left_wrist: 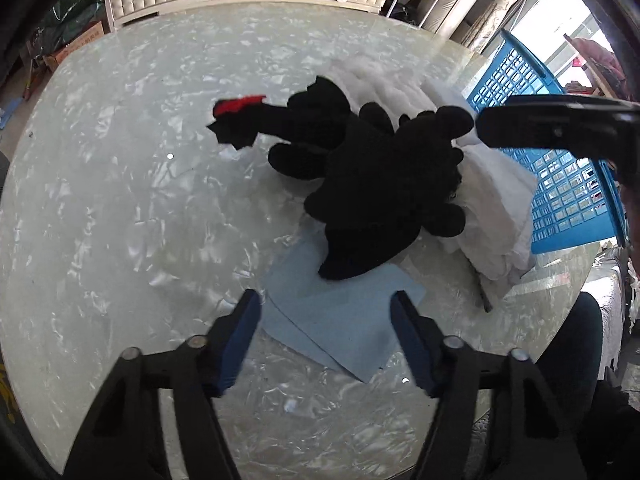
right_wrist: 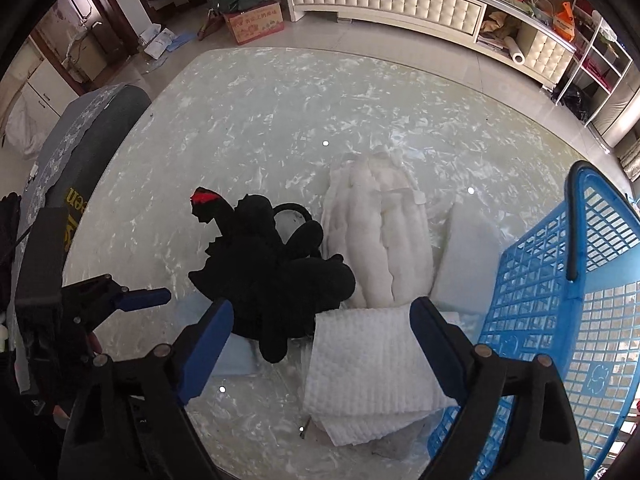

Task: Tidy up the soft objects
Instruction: 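Move the right tool toward the black plush toy and lower it, then grasp the black plush toy with the right gripper while the left gripper grasps the light blue cloth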

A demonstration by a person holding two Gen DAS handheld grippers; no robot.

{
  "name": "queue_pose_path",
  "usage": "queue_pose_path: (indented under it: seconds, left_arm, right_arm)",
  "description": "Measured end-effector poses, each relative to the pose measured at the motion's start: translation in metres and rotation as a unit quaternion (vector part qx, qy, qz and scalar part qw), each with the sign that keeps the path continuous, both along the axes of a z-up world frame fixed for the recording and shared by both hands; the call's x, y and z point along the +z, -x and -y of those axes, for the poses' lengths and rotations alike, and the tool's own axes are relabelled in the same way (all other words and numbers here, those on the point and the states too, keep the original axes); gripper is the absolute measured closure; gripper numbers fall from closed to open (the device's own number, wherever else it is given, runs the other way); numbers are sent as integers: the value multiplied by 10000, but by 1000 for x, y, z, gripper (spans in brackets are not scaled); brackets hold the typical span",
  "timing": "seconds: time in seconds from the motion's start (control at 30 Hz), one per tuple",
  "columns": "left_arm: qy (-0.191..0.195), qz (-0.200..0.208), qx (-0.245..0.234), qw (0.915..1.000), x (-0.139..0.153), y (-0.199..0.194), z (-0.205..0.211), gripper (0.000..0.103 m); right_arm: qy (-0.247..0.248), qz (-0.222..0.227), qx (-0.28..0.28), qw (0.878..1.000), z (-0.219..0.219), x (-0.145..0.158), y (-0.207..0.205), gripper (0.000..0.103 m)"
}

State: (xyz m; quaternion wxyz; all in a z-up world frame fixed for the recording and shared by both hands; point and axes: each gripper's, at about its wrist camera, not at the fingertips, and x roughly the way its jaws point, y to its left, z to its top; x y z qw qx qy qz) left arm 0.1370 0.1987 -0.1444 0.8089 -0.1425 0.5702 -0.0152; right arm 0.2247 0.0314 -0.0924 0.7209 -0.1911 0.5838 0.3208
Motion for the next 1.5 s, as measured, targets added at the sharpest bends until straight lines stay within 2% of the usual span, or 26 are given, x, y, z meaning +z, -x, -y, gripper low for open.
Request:
queue_pose_path:
  seconds: [0.1, 0.27, 0.33, 0.37, 0.43, 0.5, 0.53, 0.67, 0.9, 1.1, 1.37, 1.5]
  left_arm:
    - [-36, -72, -77, 9999, -10, -2, 0, 53]
    - [13, -25, -99, 9999, -16, -9, -2, 53]
    - [-57, 6, -105, 9999, -19, -13, -1, 54]
    - [-113, -5, -140, 9998, -20, -14, 0, 57]
    - [-222, -5, -222, 9995, -21, -17, 5, 69]
    - [-214, -1, -197, 9996, -20, -18, 6, 92]
    - [-153, -13, -157, 9998, -21, -18, 4, 95]
    - [120, -67, -68, 9999, -27, -23, 0, 98]
    - [80, -45, -37, 10000, -29, -11, -2, 99]
    - [-124, 75, 110, 9998, -24, -2, -10, 99]
    - [-161, 397, 204, 9989, -3, 5, -13, 99]
    - [-28, 523, 217, 9984, 8, 6, -14, 99]
  right_arm:
    - [74, -169, -73, 9998, -6, -9, -6, 22]
    - [128, -400, -96, 9991, -17, -24, -11, 26]
    - [128, -509, -143, 9985, -18, -29, -13, 34]
    - [117, -575, -156, 9982, -18, -32, -14, 41]
    - [97, -692, -167, 9974, -19, -37, -15, 47]
    - [93, -716, -176, 9972, -18, -41, -14, 55]
    - [79, -727, -193, 9971, -18, -42, -15, 56]
    - [-125, -791, -313, 9963, -15, -42, -18, 61]
    - [-323, -622, -423, 9966, -14, -31, -20, 69]
    - [-390, -302, -505, 9975, -7, -9, -22, 70]
    - [-451, 6, -552, 9975, 0, 24, -23, 70]
    - [-446, 102, -551, 9974, 7, 37, -20, 70]
